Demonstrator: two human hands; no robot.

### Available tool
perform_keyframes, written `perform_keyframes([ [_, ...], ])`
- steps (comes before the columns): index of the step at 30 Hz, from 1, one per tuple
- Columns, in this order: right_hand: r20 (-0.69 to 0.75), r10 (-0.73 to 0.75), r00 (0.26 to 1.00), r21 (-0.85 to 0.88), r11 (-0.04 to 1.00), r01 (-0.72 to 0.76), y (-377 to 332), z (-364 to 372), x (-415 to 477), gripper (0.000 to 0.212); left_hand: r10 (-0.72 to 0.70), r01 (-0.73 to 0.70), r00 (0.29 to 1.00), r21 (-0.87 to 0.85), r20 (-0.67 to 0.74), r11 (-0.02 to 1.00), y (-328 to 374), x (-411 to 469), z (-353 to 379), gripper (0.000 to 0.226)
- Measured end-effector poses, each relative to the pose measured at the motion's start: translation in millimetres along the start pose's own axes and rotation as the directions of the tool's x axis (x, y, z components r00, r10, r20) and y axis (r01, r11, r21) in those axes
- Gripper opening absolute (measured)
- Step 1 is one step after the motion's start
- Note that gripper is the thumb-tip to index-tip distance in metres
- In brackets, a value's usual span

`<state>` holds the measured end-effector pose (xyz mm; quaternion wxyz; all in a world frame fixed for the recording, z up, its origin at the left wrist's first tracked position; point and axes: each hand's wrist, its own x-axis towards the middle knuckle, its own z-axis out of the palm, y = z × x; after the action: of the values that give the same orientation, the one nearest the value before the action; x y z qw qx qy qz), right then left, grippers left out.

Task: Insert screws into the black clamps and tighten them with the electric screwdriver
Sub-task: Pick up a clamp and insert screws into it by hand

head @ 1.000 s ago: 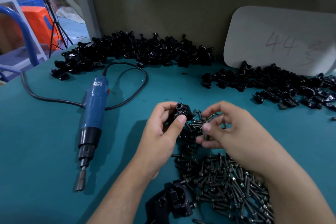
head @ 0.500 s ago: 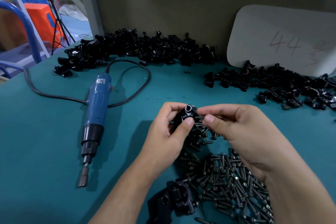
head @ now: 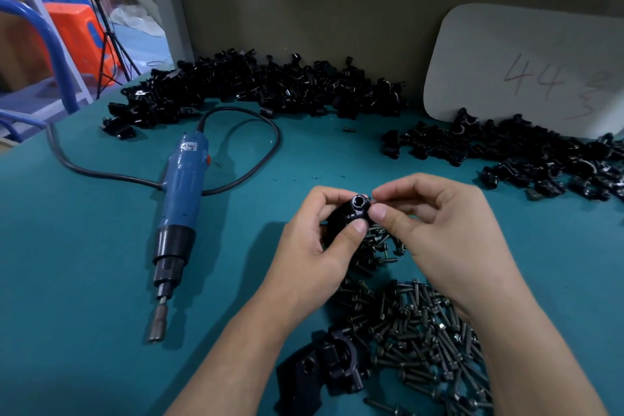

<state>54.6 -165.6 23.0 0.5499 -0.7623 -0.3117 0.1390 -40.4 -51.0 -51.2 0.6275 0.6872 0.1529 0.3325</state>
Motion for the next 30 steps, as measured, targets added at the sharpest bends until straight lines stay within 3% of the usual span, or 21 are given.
perform_keyframes([
  [4,-0.077,-0.007,0.997,-0.152,0.988,-0.004,4.0,-1.6,0.0,0.008,0.001,-0.001,1.0,-0.004,0.006,1.0,0.9,-1.2,0.2,0.022],
  [8,0.033,0.008,0.999,-0.167,0.986,-0.002,3.7,-9.2,-0.1,0.014,0.005,-0.005,1.0,-0.009,-0.016,1.0,2.6,-1.2,0.5,0.024],
  [21,0.109,-0.113,0.988,-0.416,0.897,0.149,11.5,-5.3,1.9,0.016,-0.008,0.008,1.0,-0.052,-0.004,0.999,3.0,-1.5,0.5,0.025],
  [26,0.209,-0.077,0.975,-0.512,0.841,0.176,12.0,-7.8,0.6,0.011,0.016,-0.016,1.0,-0.032,0.006,0.999,3.8,-2.0,1.1,0.026],
  [30,0.237,-0.002,0.972,-0.492,0.862,0.121,13.2,-7.7,-0.2,0.023,0.032,-0.032,0.999,-0.001,0.013,0.999,2.4,-2.1,0.3,0.027],
])
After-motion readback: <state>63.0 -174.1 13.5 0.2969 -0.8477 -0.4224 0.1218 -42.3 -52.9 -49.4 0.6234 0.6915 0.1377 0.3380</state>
